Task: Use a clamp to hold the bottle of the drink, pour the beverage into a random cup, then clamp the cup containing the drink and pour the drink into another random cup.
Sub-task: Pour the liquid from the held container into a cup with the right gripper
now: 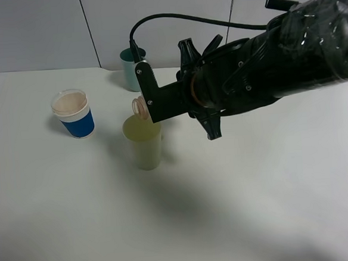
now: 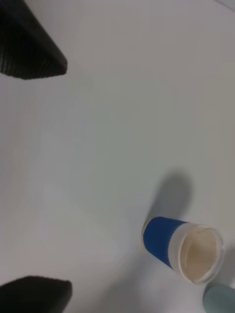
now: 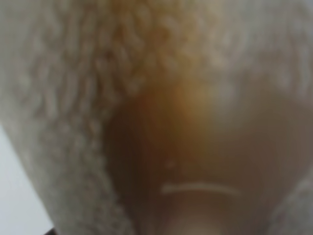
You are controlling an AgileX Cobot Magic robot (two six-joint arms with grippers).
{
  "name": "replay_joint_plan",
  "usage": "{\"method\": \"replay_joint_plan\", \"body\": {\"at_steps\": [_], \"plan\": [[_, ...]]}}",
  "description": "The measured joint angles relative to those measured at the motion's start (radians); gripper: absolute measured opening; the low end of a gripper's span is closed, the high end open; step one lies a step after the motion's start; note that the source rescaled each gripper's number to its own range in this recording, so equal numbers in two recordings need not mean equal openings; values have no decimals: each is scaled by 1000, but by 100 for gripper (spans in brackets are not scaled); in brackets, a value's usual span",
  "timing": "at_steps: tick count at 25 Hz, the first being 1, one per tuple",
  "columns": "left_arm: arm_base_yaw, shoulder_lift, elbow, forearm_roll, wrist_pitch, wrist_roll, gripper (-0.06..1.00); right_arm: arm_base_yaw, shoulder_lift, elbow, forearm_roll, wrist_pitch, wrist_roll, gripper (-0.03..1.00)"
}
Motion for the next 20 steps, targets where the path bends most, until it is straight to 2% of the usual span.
{"method": "replay_joint_plan", "body": {"at_steps": [20], "plan": [[0,0,0,0,0,0,88,4,0,0,-30,51,-62,0]]}}
